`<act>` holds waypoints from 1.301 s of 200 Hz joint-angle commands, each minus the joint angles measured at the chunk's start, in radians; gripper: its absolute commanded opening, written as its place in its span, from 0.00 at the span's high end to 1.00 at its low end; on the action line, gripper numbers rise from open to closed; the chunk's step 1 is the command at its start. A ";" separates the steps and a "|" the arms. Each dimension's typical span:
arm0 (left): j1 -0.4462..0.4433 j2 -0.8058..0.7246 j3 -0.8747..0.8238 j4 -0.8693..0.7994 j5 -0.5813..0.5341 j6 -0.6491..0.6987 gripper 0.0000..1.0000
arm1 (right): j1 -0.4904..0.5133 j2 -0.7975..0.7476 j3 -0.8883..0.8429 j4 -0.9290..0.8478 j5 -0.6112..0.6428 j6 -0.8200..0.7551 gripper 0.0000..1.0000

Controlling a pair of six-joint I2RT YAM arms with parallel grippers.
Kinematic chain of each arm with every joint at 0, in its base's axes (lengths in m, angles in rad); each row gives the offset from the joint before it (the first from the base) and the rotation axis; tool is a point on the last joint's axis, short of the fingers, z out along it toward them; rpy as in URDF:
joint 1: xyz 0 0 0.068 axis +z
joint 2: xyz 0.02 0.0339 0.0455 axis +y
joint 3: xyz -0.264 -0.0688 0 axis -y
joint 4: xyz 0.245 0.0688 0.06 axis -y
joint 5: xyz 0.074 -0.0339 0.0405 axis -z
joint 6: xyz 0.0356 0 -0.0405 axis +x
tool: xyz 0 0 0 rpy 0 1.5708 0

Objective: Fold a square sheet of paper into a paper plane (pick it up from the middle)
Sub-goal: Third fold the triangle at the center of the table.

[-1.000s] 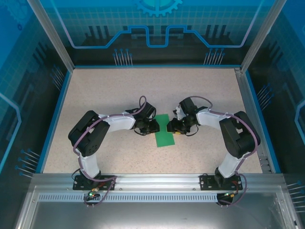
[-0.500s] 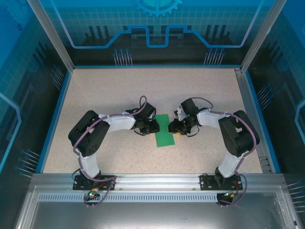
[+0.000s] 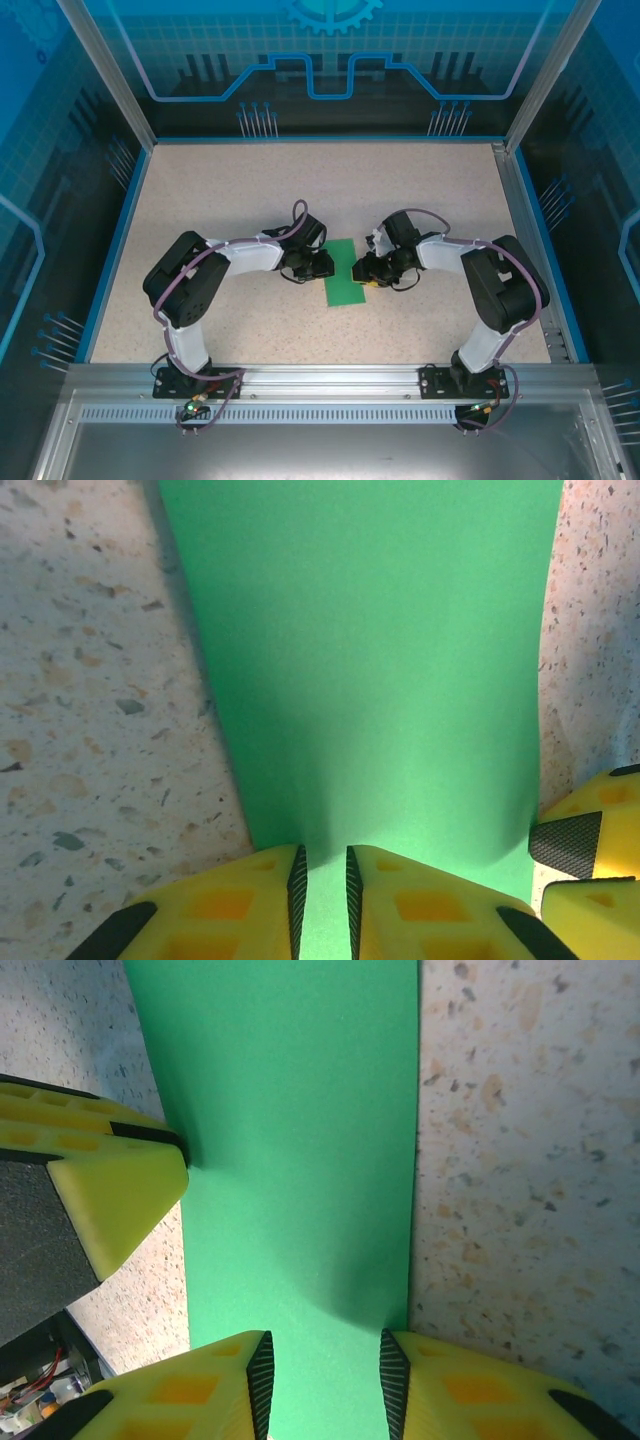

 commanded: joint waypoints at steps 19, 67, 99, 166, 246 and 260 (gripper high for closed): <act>0.010 -0.003 0.025 -0.038 0.018 0.038 0.73 | -0.017 -0.028 0.022 -0.038 0.049 -0.006 0.64; 0.013 -0.067 0.048 -0.029 0.048 0.038 0.69 | -0.048 -0.057 0.040 -0.083 0.117 -0.019 0.62; 0.035 -0.049 0.061 0.007 0.088 0.025 0.69 | -0.052 -0.044 0.036 -0.061 0.087 -0.012 0.60; 0.060 0.042 0.083 0.005 0.078 0.027 0.73 | -0.039 0.000 0.042 -0.021 0.026 -0.003 0.59; 0.077 0.039 0.024 0.006 0.070 0.046 0.74 | -0.021 0.042 0.055 -0.011 0.009 -0.004 0.56; 0.082 0.035 0.017 0.009 0.070 0.047 0.74 | -0.019 0.053 0.056 -0.004 -0.007 -0.001 0.56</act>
